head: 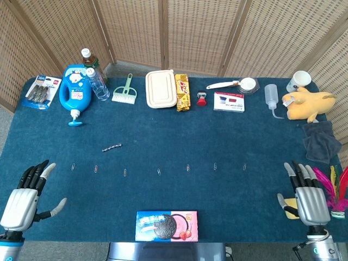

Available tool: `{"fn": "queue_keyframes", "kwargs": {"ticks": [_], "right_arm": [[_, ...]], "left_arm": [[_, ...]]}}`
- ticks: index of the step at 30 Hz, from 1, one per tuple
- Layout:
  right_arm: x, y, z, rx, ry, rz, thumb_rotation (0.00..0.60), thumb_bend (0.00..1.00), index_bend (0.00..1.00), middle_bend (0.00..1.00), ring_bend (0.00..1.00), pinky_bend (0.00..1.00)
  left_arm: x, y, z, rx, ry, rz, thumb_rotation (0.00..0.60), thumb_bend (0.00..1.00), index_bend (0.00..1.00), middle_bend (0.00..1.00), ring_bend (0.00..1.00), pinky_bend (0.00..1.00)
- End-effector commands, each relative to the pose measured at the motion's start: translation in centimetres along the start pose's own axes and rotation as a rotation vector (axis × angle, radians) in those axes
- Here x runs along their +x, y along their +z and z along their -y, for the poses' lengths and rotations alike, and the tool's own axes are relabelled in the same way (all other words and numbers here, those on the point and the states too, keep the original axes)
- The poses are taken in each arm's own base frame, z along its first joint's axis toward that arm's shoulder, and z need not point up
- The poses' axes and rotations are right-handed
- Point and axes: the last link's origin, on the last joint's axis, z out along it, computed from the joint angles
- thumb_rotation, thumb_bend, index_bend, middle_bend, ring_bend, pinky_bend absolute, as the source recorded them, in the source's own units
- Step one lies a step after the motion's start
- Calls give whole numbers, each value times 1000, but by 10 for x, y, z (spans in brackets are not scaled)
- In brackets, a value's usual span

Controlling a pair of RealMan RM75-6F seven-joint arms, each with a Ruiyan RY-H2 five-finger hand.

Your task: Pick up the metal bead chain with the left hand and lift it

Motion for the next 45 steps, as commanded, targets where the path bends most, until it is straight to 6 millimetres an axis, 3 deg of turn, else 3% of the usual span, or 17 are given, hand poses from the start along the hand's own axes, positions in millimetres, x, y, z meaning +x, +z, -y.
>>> {"fn": "queue_keyframes", "kwargs": {"ticks": [1,7,9,10,12,14,15,18,22,27,36,45], "right_arm": [[0,-1,-1,-5,3,-3,492,395,0,27,0,65],[0,-4,-5,-21,12,-8,493,396,0,26,0,66],[0,-5,-7,-28,16,-11,493,396,0,26,0,66],[0,-6,-7,-31,15,-11,492,396,0,26,0,66],[0,-7,-8,-36,12,-8,491,396,0,27,0,67],[0,-7,-8,-40,7,-4,492,396,0,27,0,70],[0,-7,-8,-42,7,-2,491,396,0,27,0,71],[-1,-7,-6,-44,7,6,493,395,0,27,0,75],[-2,-4,-5,-42,6,8,492,396,0,27,0,78],[-4,-2,-4,-46,6,14,492,395,0,27,0,82],[-5,0,-6,-55,3,21,493,396,0,27,0,88],[-6,3,-6,-59,-1,31,491,395,0,27,0,90]], "left_arm": [[2,10,-4,-20,-21,4,381,478,5,21,43,47],[11,44,-24,-98,-15,7,375,477,45,75,86,60],[15,57,-34,-138,-3,5,374,477,66,117,125,124],[16,64,-38,-151,5,6,375,477,77,163,184,219],[17,80,-46,-178,32,8,379,478,110,355,453,584],[19,95,-54,-200,58,1,381,477,154,550,680,796],[19,101,-58,-210,63,-8,381,474,182,649,765,851],[16,123,-66,-233,104,-29,381,443,227,824,896,935],[6,150,-79,-257,161,-19,409,433,262,901,969,973],[-7,172,-94,-267,186,29,589,439,302,944,1000,1000],[-25,200,-106,-244,296,31,600,467,418,991,1000,1000],[-48,224,-93,-161,329,58,600,467,456,991,1000,1000]]}}
